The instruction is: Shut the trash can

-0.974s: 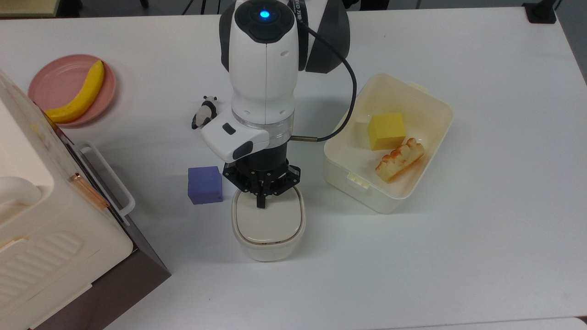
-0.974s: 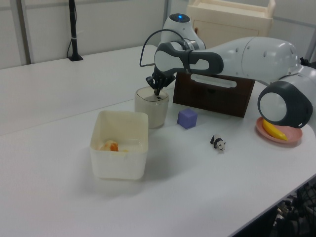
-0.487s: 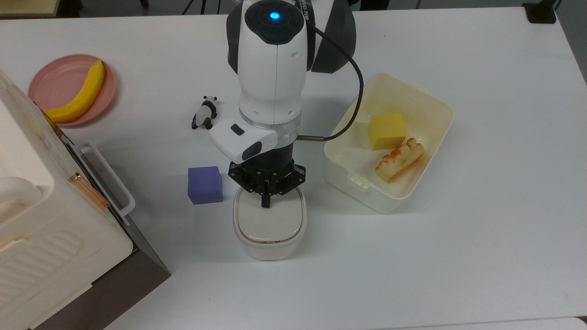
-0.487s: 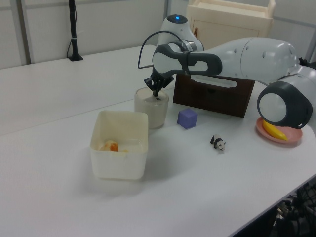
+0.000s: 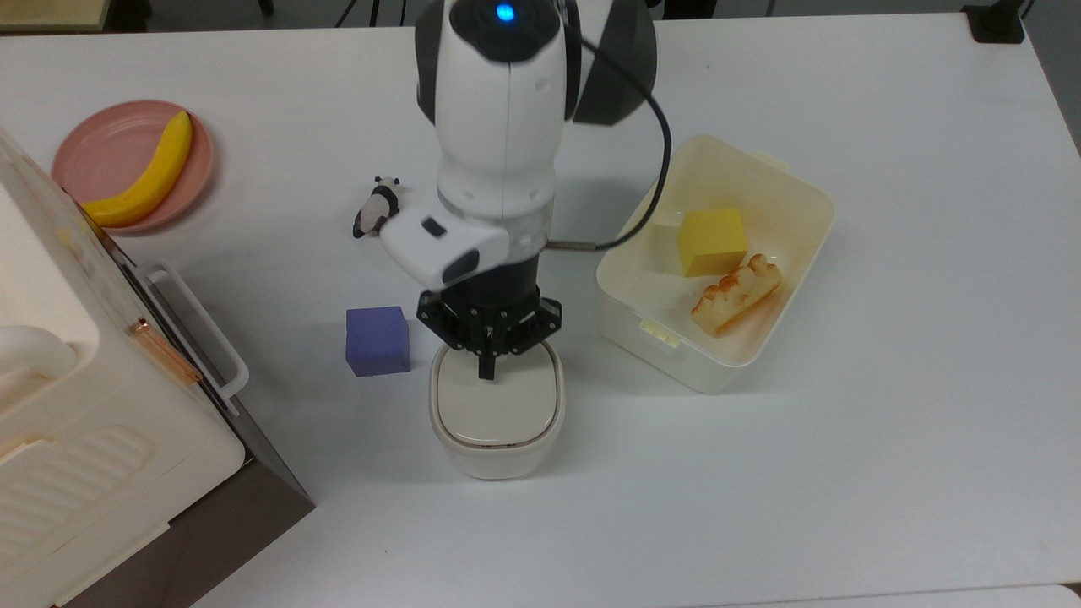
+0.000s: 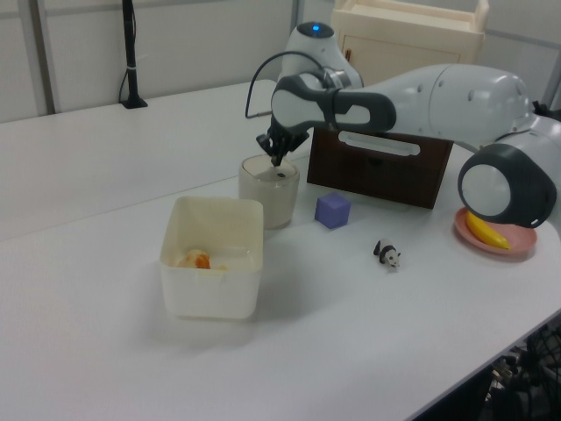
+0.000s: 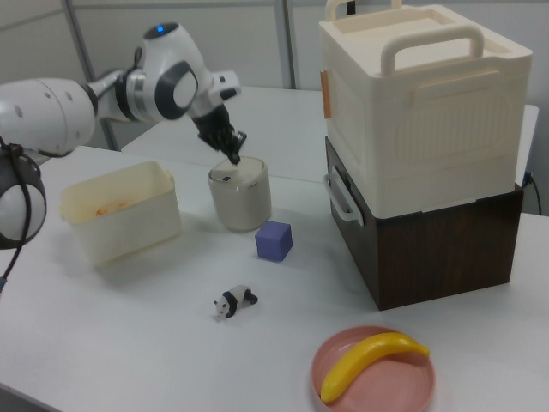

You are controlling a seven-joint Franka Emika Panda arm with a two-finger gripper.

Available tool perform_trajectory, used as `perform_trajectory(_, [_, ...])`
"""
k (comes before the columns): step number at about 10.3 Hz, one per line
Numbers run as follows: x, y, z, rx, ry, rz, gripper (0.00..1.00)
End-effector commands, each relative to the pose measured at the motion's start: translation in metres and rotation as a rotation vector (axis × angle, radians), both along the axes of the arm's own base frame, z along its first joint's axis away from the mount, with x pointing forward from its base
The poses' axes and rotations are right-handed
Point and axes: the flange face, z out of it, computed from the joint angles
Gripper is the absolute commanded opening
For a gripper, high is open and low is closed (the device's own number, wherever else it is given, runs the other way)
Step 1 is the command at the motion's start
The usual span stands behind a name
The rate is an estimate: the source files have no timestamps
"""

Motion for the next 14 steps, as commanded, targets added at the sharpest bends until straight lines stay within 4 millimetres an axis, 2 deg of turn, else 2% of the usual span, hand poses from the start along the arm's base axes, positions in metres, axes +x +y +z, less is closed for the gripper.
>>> perform_trajectory(1, [-0.067,-0.022,0.109,0.090,0.020,0.055,0.00])
perform_trajectory(2, [-0.101,-0.033,0.138,0.100,0.080,0.078,0.27])
perform_trajectory(3, [-0.130,-0.036,0.159,0.108,0.114,0.080,0.53])
perform_trajectory(4, [-0.159,-0.039,0.170,0.116,0.167,0.080,0.97])
perform_trajectory(6, [-0.202,-0.035,0.163,0.120,0.312,0.087,1.00])
perform_trajectory(8, [-0.221,-0.032,0.142,0.117,0.411,0.090,1.00])
perform_trajectory(9, [-0.223,-0.025,0.129,0.106,0.429,0.103,1.00])
perform_trajectory(11, [-0.214,-0.027,0.129,0.084,0.376,0.101,1.00])
perform_trajectory(12, [-0.211,-0.028,0.122,0.067,0.369,0.100,1.00])
perform_trajectory(14, [-0.211,-0.032,0.121,0.065,0.381,0.090,1.00])
